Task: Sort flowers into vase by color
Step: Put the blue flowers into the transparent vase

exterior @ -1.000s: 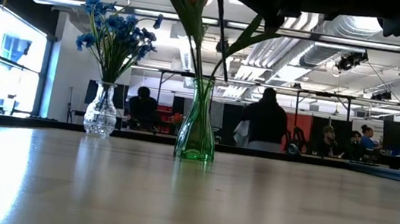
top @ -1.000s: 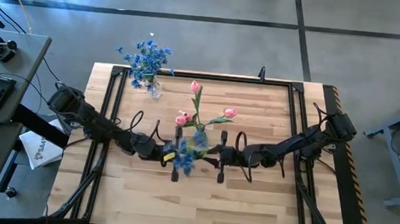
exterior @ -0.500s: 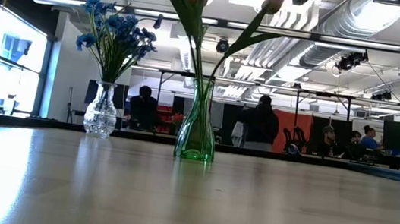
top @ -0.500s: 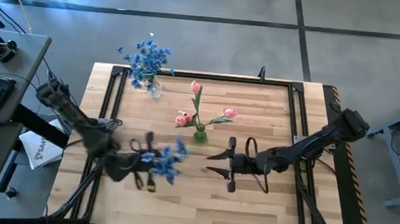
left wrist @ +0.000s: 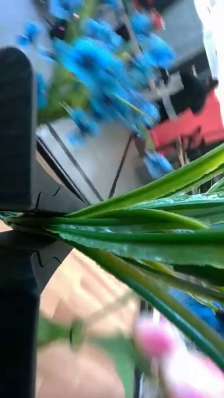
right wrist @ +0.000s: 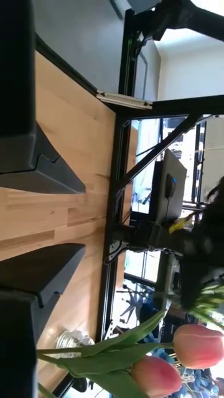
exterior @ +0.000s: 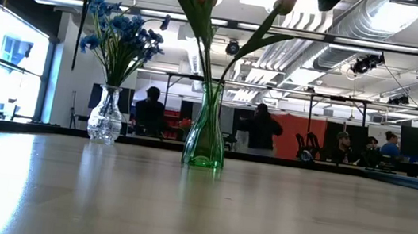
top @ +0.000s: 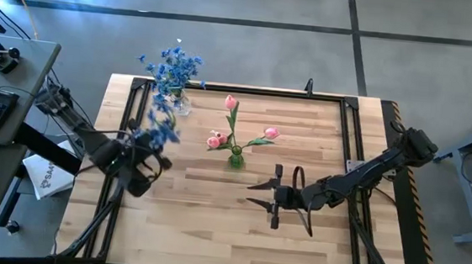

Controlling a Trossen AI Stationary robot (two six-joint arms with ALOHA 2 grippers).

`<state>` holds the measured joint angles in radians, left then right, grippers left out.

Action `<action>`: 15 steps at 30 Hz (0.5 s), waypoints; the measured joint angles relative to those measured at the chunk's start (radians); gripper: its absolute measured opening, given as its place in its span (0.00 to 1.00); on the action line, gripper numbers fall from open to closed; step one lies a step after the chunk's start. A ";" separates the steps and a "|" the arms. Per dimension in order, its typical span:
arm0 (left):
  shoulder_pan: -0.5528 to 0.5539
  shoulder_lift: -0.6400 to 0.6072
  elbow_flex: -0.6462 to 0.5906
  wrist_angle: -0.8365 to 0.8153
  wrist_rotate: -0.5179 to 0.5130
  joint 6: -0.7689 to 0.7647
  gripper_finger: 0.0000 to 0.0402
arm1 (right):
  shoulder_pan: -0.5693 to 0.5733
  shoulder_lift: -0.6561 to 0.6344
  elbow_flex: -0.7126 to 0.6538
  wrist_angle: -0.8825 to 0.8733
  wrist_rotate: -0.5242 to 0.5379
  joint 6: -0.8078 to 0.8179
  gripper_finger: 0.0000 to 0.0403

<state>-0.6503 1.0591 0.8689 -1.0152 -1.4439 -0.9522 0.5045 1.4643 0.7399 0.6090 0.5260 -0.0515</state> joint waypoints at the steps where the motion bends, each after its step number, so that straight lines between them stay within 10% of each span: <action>1: 0.022 -0.023 -0.041 0.000 -0.007 -0.035 0.01 | 0.000 0.000 0.000 -0.001 0.000 -0.004 0.33; 7: 0.119 -0.144 -0.247 0.212 0.081 0.006 0.00 | -0.005 0.000 0.000 0.000 -0.001 -0.019 0.33; 15: 0.305 -0.150 -0.482 1.294 0.657 0.936 0.00 | -0.036 0.000 0.000 0.000 -0.002 -0.003 0.33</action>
<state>-0.3451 0.9094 0.3866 0.2785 -0.7869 -0.0162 0.4686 1.4643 0.7399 0.6094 0.5243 -0.0541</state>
